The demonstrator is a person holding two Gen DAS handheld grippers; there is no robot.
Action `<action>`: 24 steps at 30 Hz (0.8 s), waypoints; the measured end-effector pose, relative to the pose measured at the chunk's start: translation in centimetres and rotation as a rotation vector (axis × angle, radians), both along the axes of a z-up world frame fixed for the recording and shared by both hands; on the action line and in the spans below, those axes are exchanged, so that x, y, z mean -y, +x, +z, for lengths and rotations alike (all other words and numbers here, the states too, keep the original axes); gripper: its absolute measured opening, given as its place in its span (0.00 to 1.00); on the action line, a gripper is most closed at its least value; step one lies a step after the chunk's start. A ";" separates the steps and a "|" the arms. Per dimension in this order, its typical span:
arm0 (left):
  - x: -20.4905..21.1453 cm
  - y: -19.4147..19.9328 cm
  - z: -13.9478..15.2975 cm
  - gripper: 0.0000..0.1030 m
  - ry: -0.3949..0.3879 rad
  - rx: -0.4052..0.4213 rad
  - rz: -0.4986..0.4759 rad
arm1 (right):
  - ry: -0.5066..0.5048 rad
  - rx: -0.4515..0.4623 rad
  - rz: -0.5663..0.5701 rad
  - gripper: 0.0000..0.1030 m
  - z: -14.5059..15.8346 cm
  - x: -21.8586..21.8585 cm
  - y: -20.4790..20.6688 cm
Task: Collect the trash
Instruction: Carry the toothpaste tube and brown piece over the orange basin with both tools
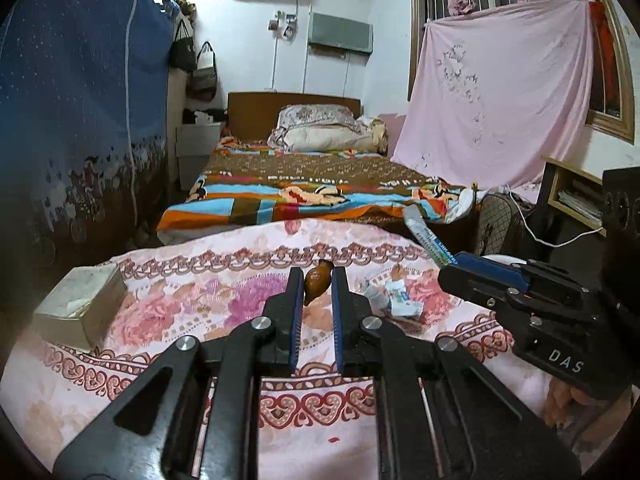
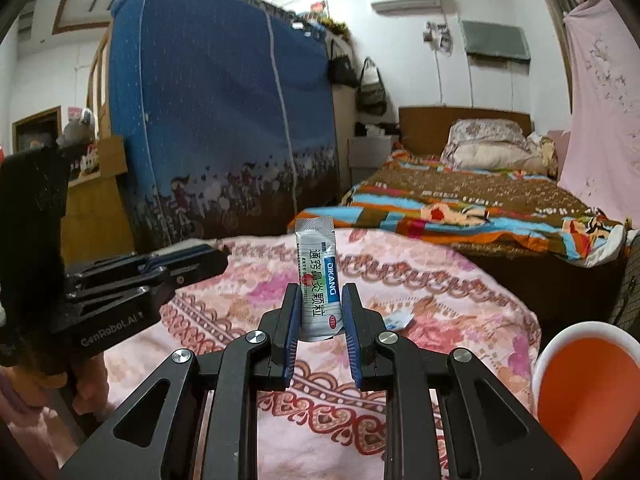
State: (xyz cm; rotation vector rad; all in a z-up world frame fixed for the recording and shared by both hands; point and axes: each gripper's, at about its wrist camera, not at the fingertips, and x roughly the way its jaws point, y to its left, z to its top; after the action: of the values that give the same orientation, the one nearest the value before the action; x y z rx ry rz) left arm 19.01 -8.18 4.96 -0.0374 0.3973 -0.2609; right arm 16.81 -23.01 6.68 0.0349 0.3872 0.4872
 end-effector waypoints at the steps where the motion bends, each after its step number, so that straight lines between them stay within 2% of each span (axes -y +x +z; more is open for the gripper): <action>1: 0.1 0.0 0.1 0.00 -0.007 0.008 -0.001 | 0.006 0.013 -0.002 0.18 0.1 0.2 -0.2; 7: 1.1 -0.7 1.1 0.00 -0.020 0.056 -0.016 | 0.043 0.116 -0.029 0.18 0.9 1.1 -1.3; 14: 2.5 -1.7 2.2 0.00 -0.010 0.127 -0.052 | 0.079 0.195 -0.068 0.18 1.7 2.2 -2.1; 24: 5.0 -2.7 4.1 0.00 0.007 0.231 -0.112 | 0.125 0.312 -0.203 0.19 2.8 5.6 -3.7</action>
State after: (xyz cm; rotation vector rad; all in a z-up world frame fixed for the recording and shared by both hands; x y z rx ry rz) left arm 16.32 -13.21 9.03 0.0215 0.1708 -0.3705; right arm 13.11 -28.65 9.51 0.1163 0.0458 0.3085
